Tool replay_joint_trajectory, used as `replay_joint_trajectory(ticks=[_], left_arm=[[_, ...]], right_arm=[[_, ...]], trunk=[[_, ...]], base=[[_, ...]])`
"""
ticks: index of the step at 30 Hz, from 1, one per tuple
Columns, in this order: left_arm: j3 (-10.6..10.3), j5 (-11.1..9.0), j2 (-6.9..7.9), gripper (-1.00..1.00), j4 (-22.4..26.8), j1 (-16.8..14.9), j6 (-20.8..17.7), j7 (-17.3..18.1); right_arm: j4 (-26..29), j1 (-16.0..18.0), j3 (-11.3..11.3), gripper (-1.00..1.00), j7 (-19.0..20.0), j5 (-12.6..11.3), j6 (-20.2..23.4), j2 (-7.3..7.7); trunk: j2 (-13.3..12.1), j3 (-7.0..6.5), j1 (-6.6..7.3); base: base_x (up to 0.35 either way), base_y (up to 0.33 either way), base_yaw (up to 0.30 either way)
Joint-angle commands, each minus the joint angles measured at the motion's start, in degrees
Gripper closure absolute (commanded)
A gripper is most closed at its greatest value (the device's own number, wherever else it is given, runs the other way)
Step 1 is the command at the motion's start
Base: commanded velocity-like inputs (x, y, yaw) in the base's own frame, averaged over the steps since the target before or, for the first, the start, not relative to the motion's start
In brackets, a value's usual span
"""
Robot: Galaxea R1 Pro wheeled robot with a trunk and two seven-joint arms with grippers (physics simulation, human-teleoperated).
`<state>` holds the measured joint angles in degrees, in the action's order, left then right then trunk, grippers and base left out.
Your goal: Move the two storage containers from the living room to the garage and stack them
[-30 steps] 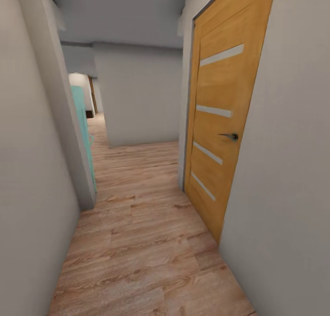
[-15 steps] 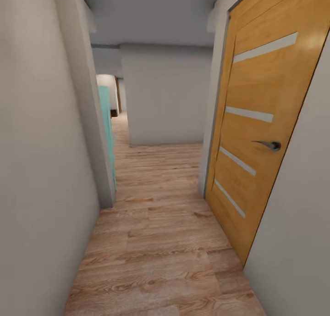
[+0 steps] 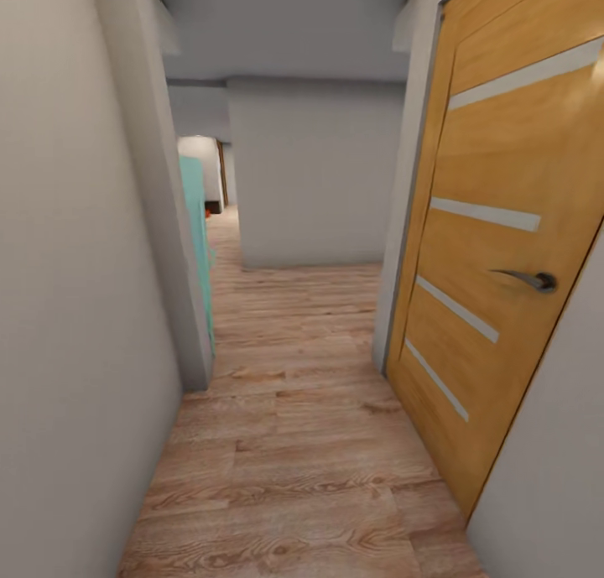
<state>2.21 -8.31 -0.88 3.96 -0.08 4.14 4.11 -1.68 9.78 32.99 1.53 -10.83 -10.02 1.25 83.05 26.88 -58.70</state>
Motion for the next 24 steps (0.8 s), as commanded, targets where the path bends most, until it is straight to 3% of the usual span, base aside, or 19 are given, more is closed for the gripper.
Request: replay_joint_trajectory(ticks=[1,24], left_arm=[[0.2,-0.5,0.0,-1.0,0.0,0.0,0.1,0.3],[0.2,-0.6,0.01,-1.0,0.0,0.0,-0.4,0.3]], right_arm=[[-0.2,0.1,0.5,-1.0,0.2,-0.6,-0.4,-0.02],[-0.2,0.1,0.5,-1.0,0.2,-0.6,-0.3,-0.11]], trunk=[[0.0,0.05,-0.03],[0.0,0.05,-0.03]], base=[[0.321,0.0,0.001],[0.322,0.0,0.0]])
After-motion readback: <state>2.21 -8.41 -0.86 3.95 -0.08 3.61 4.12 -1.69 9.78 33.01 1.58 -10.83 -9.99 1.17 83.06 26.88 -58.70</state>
